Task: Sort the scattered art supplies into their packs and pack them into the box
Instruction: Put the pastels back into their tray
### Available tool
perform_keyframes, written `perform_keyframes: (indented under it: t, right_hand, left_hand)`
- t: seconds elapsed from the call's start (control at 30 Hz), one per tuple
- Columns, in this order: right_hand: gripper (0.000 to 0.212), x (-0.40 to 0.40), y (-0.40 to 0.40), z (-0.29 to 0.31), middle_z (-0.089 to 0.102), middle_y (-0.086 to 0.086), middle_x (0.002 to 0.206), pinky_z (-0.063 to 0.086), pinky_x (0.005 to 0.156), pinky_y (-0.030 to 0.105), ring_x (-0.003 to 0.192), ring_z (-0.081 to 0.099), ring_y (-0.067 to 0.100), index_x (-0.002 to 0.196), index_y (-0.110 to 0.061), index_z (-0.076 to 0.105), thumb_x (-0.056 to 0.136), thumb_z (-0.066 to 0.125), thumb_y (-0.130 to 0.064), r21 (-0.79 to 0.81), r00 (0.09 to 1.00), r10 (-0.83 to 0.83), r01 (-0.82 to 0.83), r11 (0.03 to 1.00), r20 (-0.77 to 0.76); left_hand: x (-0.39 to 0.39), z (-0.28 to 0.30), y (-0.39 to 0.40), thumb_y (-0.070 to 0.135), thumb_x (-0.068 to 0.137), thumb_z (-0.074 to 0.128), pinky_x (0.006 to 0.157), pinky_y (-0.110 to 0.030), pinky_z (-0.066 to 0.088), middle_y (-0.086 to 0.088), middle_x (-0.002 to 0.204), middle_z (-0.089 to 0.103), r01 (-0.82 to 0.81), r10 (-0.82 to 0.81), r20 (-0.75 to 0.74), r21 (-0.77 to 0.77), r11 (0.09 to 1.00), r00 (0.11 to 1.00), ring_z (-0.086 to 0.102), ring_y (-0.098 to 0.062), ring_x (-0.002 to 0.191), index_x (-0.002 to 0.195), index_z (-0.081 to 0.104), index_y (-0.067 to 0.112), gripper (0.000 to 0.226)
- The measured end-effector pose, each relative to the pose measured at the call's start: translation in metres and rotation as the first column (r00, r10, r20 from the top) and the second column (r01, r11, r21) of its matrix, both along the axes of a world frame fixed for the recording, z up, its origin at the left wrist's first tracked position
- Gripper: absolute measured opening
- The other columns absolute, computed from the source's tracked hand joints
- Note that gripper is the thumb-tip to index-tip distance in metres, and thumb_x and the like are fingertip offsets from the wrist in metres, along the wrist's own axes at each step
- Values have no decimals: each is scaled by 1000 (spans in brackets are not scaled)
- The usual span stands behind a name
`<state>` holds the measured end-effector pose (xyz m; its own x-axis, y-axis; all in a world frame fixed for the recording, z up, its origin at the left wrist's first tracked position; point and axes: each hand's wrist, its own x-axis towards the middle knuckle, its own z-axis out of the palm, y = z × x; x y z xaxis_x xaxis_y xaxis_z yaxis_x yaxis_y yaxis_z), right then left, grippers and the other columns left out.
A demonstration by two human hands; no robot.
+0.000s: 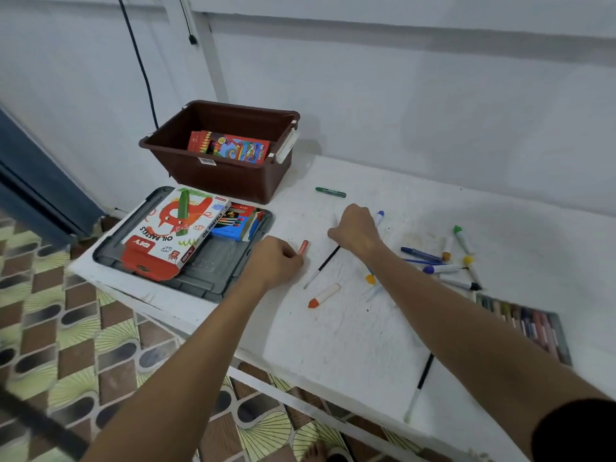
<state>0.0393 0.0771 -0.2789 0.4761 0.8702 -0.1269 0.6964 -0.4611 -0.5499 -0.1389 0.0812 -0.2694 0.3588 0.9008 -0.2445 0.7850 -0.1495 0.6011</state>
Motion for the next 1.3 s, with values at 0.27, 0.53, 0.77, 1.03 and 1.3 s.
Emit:
perform_keyframes:
  t: [0.27, 0.53, 0.77, 1.03, 1.3]
  right_hand:
    - [27, 12, -49, 15, 52, -6, 47, 36, 50, 16, 52, 52, 4, 54, -6, 53, 75, 69, -14, 158, 961, 39, 4, 987, -274]
    - [16, 73, -194, 45, 61, -4, 56, 35, 46, 7, 46, 49, 0, 71, -10, 75, 77, 70, -24, 156, 978, -89, 120, 980, -187]
    - [16, 104, -316, 36, 65, -1, 57, 35, 41, 11, 40, 46, 0, 68, -15, 74, 79, 71, -28, -5, 967, -205, 206, 978, -154]
    - [18, 101, -335, 15, 67, -1, 63, 41, 48, 16, 49, 53, 3, 75, -14, 75, 80, 71, -31, -14, 969, -168, 168, 986, -182]
    - [19, 96, -330, 17, 62, -9, 58, 35, 45, 10, 43, 48, 0, 82, -16, 74, 86, 65, -32, 46, 967, -87, 101, 994, -237]
  left_hand:
    - [28, 19, -18, 27, 85, 66, 70, -33, 59, -2, 69, 70, -65, 61, 131, 29, 997, 990, 68, -17, 65, 82, 72, 13, 15]
    - [108, 34, -100, 25, 84, 67, 68, -35, 59, -1, 62, 71, 212, -207, 271, 11, 977, 940, 69, -14, 59, 74, 71, 12, 16]
    - [154, 24, -190, 23, 85, 67, 63, -31, 60, -4, 62, 71, 473, -419, 277, -167, 865, 865, 70, -14, 56, 81, 68, 10, 14]
    - [159, 13, -218, 16, 83, 70, 55, -30, 59, -10, 68, 72, 418, -358, 241, -282, 864, 902, 70, -18, 56, 92, 63, 9, 14]
    - [156, 13, -219, 24, 88, 65, 44, -23, 52, -4, 63, 70, 415, -382, 200, -163, 895, 902, 62, -11, 44, 92, 65, 17, 8]
